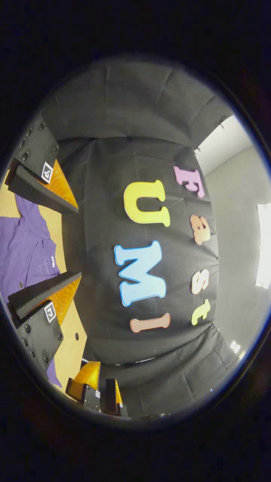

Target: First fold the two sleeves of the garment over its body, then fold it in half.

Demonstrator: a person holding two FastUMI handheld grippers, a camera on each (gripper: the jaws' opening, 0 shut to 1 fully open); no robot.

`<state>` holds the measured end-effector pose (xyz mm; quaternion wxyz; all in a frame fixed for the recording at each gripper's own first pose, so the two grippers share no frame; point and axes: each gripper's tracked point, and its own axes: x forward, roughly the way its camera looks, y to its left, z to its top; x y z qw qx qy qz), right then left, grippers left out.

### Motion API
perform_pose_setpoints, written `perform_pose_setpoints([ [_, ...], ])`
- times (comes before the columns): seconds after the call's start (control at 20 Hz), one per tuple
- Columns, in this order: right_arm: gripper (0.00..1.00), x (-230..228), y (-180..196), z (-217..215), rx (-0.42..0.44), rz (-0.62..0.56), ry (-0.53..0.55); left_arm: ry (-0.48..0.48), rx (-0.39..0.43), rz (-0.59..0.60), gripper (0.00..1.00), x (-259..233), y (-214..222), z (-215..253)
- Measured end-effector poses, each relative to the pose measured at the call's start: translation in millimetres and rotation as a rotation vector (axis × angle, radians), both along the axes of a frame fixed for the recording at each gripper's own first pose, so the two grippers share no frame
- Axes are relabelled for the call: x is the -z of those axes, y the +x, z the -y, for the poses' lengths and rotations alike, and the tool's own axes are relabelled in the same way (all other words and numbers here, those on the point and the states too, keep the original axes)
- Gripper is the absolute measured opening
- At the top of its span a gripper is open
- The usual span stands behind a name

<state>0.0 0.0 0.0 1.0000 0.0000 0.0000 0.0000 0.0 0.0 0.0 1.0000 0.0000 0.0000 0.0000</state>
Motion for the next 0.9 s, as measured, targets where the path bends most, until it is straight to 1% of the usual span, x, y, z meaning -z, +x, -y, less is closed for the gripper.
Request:
perform_pose_setpoints([
  [0.4, 0.93, 11, 10, 5, 0.02, -0.042, -0.003, -0.004, 0.032, -0.05, 1.0, 14, 13, 4],
  [0.45, 0.91, 12, 10, 5, 0.021, -0.047, -0.003, -0.006, 0.031, -0.048, 1.0, 13, 15, 4],
  [0.55, 0.93, 14, 12, 5, 0.024, -0.056, -0.005, -0.008, 0.029, -0.044, 1.0, 12, 17, 3],
  [0.75, 0.93, 23, 14, 8, 0.039, -0.085, -0.009, -0.019, 0.036, -0.049, 1.0, 16, 19, 4],
  [0.9, 0.92, 38, 15, 14, 0.064, -0.127, 0.017, -0.027, 0.03, -0.057, 1.0, 19, 22, 1],
])
